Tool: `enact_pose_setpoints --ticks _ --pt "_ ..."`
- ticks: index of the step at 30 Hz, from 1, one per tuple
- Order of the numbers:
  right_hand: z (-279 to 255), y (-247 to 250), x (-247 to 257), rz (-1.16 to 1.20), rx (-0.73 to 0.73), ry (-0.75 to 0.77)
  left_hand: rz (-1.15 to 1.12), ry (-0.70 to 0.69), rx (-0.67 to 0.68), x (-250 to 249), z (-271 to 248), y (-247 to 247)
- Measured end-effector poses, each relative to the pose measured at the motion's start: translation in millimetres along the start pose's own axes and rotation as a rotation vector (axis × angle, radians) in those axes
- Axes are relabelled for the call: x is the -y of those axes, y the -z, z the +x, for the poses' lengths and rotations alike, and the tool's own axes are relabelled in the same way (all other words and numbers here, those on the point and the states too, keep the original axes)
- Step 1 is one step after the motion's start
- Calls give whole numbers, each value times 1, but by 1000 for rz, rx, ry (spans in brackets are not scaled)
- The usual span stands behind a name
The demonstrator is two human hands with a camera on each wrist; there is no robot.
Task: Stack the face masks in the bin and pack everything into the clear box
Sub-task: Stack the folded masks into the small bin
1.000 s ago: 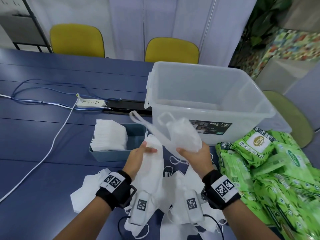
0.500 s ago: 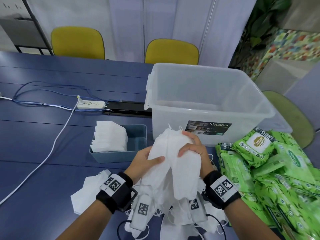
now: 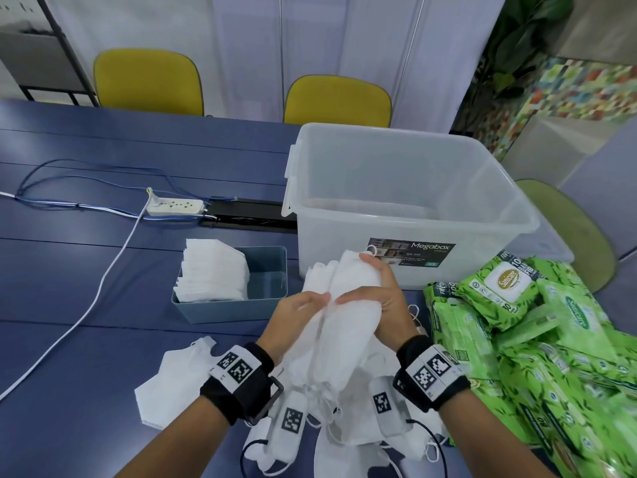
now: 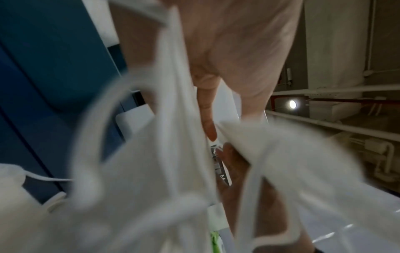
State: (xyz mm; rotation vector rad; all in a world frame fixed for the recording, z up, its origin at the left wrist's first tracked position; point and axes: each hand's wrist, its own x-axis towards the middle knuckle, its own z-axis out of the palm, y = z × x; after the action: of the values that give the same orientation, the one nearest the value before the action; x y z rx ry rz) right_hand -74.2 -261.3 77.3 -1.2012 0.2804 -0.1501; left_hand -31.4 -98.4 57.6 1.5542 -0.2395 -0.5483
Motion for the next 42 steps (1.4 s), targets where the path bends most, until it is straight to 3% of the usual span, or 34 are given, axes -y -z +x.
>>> enact_pose_setpoints --ticks 3,7,9,11,16,21,25,31,34,38,42 --pt "-1 -1 -7 -201 -50 77 69 -41 8 3 0 -4" --pt "-6 11 -21 -266 -158 135 93 -67 -78 6 2 -1" --pt "-9 13 -20 -109 -165 -5 100 -86 -89 7 3 1" --pt "-13 14 -19 -119 -132 -82 104 -87 -71 8 2 2" --pt "-14 18 -23 -156 -182 -63 102 -70 -67 12 4 -1" --pt "-15 28 -19 -123 -229 -60 -51 -7 -162 14 5 6" --pt "-15 36 -16 -14 -237 -71 -84 -64 -254 14 8 14" --pt "-16 28 -12 43 -159 -59 -2 -81 -202 19 7 14" --pt "-16 14 -16 -44 -106 -71 7 -50 -171 21 6 6" --pt "-14 -4 -30 -274 -97 -68 -177 -20 -101 14 3 -3" --pt "-9 -17 -40 -474 -83 -45 51 -122 -128 18 7 1"
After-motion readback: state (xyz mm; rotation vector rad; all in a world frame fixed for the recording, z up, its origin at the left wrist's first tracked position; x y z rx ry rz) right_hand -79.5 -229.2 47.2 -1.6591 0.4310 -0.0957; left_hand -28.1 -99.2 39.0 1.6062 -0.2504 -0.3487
